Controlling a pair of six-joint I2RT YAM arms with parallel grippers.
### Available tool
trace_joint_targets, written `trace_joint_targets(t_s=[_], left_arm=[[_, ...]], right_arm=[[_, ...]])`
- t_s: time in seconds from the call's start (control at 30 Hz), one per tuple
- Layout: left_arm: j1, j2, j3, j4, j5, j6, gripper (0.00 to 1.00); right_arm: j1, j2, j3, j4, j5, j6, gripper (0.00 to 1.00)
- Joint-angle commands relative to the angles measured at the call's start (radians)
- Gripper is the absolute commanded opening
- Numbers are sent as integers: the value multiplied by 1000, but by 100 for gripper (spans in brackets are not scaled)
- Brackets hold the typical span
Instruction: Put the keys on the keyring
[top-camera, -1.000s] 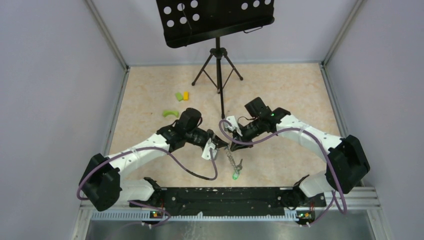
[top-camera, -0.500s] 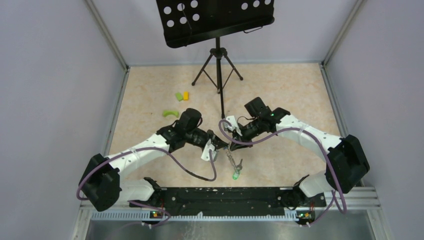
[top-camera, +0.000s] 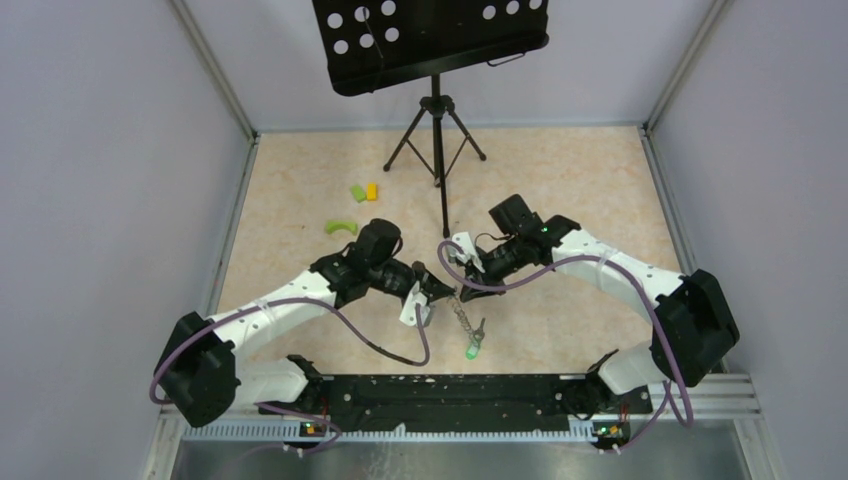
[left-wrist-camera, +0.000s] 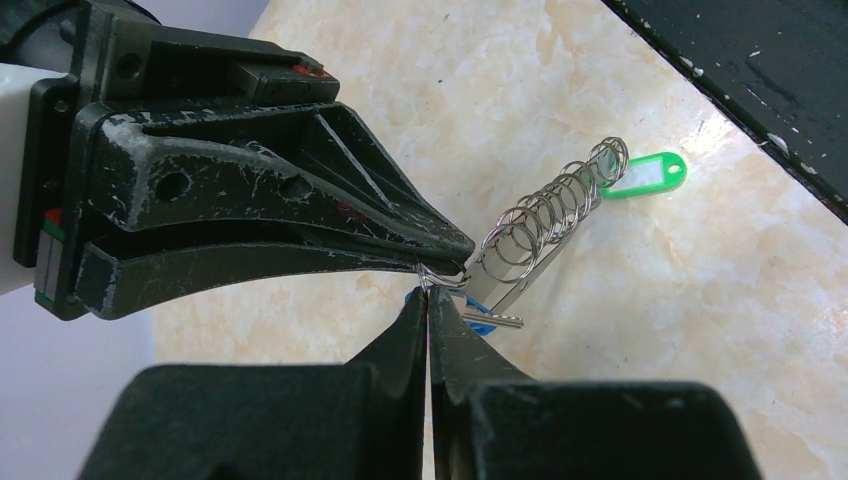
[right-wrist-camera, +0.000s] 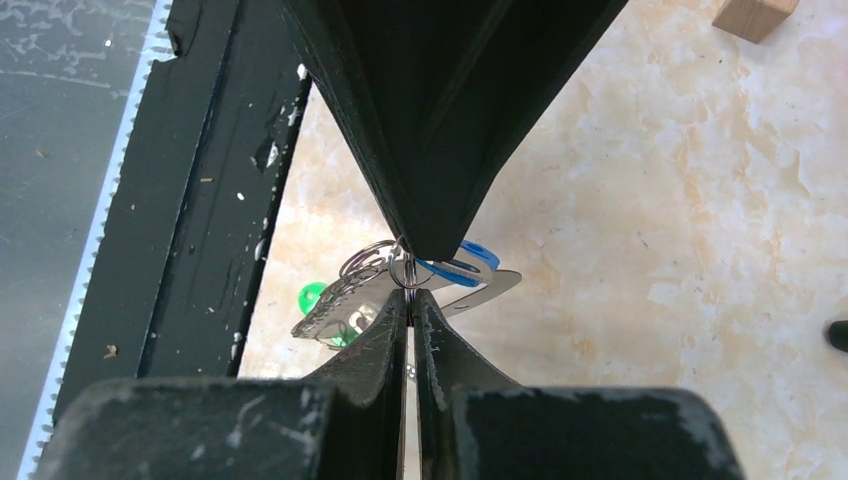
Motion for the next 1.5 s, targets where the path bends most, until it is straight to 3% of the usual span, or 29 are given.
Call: trace_joint_targets(t_s=[0.0,0.63,0.9,1.47], left_arm=[[-3,-19,-4,-17,18,17,0],[-3,-11,3,-95,65,115,0],[-2,-1,40,-60,45,12,0],[25,-6,44,-104,126,24,0]], right_arm=[[10,2,24,-50,-6,-48,0],[9,21,36,-77,-7,-70,0],[29,33,18,-61,42,-66,0],[32,25,8,-86,51,-102,0]])
